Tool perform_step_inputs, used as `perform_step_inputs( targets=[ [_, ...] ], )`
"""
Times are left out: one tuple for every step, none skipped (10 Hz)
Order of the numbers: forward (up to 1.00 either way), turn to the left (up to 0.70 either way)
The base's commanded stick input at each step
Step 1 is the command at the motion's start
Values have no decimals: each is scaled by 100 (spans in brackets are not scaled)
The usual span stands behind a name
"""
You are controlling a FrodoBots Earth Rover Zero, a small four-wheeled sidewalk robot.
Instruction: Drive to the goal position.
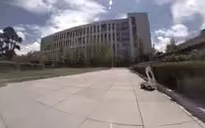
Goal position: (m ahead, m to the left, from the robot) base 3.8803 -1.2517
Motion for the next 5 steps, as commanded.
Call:
perform_step_inputs(
  targets=[
    [70, 0],
    [70, 7],
    [70, 13],
    [70, 13],
    [70, -14]
  ],
)
